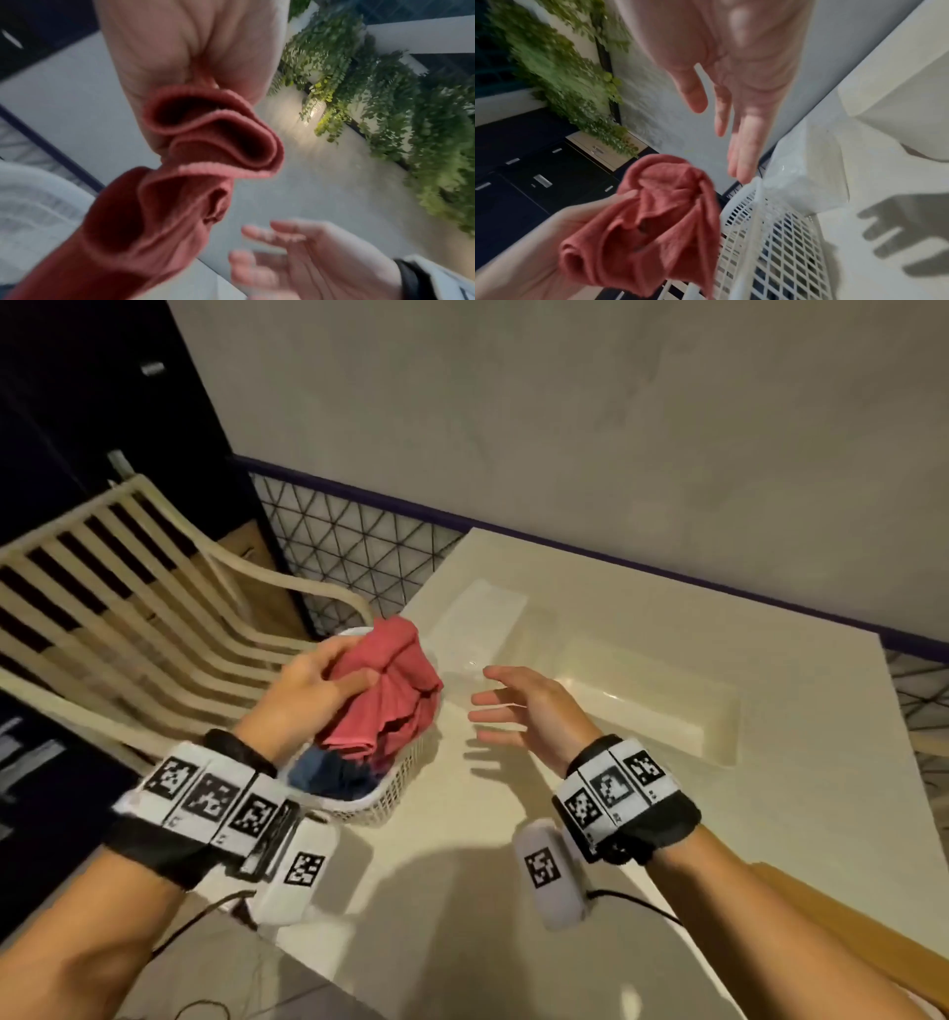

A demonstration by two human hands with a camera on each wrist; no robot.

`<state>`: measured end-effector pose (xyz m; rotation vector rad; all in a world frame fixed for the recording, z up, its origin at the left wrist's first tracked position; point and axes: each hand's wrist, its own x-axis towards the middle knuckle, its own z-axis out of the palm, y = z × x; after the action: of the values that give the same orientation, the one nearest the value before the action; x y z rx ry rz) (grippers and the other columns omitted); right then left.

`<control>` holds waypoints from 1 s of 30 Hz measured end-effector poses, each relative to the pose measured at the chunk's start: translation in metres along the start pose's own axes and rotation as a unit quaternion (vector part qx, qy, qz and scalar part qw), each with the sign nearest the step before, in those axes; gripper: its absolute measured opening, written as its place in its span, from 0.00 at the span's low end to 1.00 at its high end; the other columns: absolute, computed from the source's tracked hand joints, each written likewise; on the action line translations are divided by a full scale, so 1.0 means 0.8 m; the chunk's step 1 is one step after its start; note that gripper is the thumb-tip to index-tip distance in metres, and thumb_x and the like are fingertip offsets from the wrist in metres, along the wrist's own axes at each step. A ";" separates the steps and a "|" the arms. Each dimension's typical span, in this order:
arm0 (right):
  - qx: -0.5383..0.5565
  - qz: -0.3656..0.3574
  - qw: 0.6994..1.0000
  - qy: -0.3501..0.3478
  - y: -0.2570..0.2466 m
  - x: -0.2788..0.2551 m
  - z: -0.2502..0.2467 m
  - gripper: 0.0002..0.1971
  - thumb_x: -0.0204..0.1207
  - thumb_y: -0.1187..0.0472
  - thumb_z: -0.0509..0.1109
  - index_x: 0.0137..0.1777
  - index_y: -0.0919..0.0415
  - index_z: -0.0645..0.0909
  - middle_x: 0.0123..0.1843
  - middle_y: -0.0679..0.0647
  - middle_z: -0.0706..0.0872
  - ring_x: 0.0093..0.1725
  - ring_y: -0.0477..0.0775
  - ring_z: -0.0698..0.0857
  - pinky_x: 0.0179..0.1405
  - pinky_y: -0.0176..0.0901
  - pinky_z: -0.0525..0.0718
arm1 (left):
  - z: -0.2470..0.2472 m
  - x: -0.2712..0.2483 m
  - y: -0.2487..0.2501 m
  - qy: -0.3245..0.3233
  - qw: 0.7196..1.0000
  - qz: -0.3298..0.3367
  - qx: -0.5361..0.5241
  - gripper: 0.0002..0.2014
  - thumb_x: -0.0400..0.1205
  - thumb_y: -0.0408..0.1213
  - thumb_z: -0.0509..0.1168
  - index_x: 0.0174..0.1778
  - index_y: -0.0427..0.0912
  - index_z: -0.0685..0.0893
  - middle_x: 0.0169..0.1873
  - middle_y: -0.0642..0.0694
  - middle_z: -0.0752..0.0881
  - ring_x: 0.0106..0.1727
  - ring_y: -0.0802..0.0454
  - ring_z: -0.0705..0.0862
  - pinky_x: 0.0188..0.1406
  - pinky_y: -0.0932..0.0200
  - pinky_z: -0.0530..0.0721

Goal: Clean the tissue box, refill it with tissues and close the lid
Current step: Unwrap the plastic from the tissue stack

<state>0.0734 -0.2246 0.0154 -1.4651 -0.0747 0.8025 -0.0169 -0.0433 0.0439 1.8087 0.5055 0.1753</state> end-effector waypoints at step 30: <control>-0.294 0.095 0.937 0.164 -0.012 0.192 -0.019 0.24 0.76 0.57 0.66 0.69 0.67 0.70 0.70 0.65 0.75 0.69 0.65 0.75 0.67 0.52 0.76 | 0.047 0.195 -0.024 -0.086 0.979 -0.059 0.177 0.34 0.78 0.43 0.68 0.78 0.43 0.62 0.77 0.42 0.67 0.77 0.46 0.68 0.73 0.54 0.67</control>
<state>0.1995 -0.1565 -0.0430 -2.1866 0.0910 0.7075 0.1318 -0.0059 -0.0073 2.1101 0.5437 -0.1638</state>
